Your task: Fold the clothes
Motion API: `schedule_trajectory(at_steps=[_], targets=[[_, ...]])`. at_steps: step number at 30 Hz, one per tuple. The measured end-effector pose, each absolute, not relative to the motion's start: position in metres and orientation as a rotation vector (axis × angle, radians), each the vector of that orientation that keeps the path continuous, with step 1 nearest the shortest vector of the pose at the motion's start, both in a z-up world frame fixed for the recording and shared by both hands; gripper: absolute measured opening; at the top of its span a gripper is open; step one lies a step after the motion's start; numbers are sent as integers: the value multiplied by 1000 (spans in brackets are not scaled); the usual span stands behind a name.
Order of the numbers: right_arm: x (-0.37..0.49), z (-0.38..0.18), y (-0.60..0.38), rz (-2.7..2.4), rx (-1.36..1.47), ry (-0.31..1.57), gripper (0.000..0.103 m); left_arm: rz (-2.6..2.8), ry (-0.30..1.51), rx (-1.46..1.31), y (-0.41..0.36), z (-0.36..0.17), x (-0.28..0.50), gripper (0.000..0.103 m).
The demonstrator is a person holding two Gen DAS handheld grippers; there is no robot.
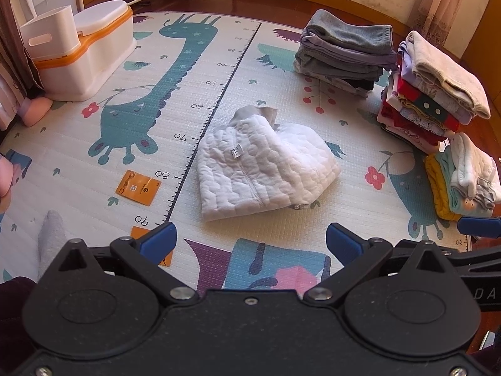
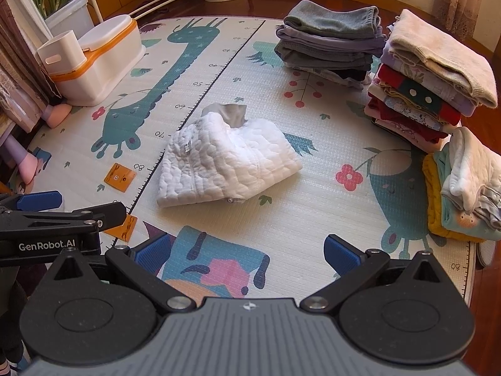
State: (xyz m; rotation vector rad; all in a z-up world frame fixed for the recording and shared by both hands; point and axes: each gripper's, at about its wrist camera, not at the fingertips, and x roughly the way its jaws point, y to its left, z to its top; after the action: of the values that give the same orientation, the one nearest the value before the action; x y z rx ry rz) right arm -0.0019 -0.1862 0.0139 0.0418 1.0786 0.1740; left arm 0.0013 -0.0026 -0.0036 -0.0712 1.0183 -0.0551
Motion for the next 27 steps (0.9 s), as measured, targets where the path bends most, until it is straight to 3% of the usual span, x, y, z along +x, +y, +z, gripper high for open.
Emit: schedule_trajectory(at_steps=[27], targets=[[-1,13,-182,188,21,1087,103,-55,1030,-77,1,-7,2,103]])
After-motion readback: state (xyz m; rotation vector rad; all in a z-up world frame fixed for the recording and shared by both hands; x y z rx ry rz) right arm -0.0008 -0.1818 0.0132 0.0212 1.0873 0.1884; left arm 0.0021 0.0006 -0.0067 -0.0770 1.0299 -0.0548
